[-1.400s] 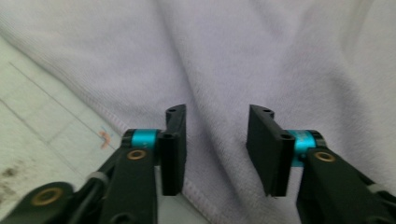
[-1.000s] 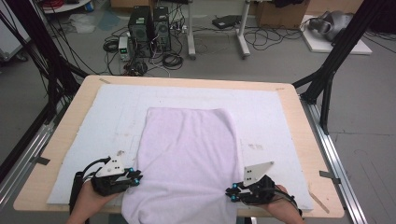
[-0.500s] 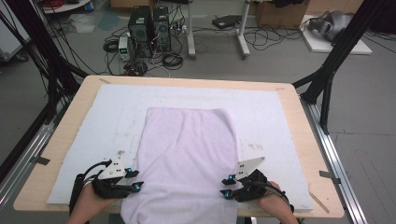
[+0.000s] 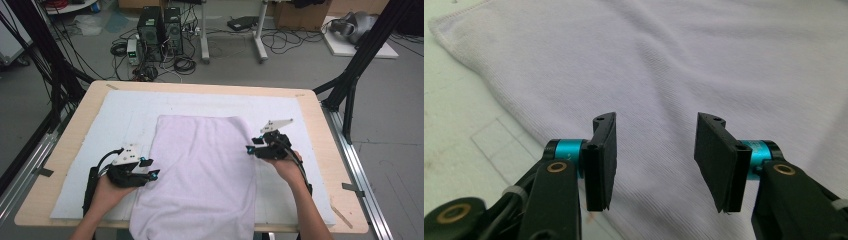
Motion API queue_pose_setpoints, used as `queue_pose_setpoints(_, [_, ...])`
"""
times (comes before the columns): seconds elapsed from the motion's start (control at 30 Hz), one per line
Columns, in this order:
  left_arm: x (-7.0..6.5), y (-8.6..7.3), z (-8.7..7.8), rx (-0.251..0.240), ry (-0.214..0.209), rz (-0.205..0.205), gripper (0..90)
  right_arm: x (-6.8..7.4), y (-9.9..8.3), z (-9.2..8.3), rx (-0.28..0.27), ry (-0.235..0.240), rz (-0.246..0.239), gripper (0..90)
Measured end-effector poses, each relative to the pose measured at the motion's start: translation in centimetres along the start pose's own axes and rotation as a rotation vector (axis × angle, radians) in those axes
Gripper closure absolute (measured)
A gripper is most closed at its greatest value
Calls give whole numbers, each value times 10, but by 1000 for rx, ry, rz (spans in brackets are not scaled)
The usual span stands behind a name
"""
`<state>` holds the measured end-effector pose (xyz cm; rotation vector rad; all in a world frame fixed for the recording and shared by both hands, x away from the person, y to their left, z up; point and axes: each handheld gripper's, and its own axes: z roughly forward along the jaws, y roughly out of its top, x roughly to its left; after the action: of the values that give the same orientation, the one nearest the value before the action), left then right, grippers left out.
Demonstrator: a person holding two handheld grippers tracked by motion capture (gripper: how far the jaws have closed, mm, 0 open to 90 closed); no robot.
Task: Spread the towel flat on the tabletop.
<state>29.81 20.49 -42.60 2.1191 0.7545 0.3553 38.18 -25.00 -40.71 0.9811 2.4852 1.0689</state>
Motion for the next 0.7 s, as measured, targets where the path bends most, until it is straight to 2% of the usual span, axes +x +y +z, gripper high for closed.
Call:
queue_pose_setpoints(0.07, [4,4,7,4,3,-5,539,-16,2,11,10,-46,29,563])
queue_pose_setpoints(0.13, [7,7,14,4,2,-9,539,-28,2,21,5,-60,66,565])
queue_pose_setpoints(0.27, [7,11,22,22,-9,-5,539,-37,3,40,7,-50,98,593])
queue_pose_setpoints(0.33, [6,12,23,25,-11,3,539,-38,5,46,15,-37,106,667])
queue_pose_setpoints(0.4, [6,12,22,27,-13,-4,540,-38,9,49,31,-32,114,796])
queue_pose_setpoints(0.47, [7,11,21,29,-13,-7,540,-34,13,50,23,-13,119,845])
queue_pose_setpoints(0.5, [8,11,20,24,-13,-8,540,-31,16,50,19,-1,114,852])
queue_pose_setpoints(0.57, [8,11,18,20,-12,-12,539,-17,23,50,13,41,67,854])
queue_pose_setpoints(0.6, [7,11,17,14,-13,-15,539,-8,26,51,15,84,36,852])
queue_pose_setpoints(0.63, [7,11,16,14,-10,-12,539,0,28,52,14,172,2,831])
queue_pose_setpoints(0.67, [7,11,15,15,-12,-9,539,9,31,53,28,233,-34,794])
queue_pose_setpoints(0.7, [6,10,14,12,-11,-9,539,19,34,53,45,225,-80,740])
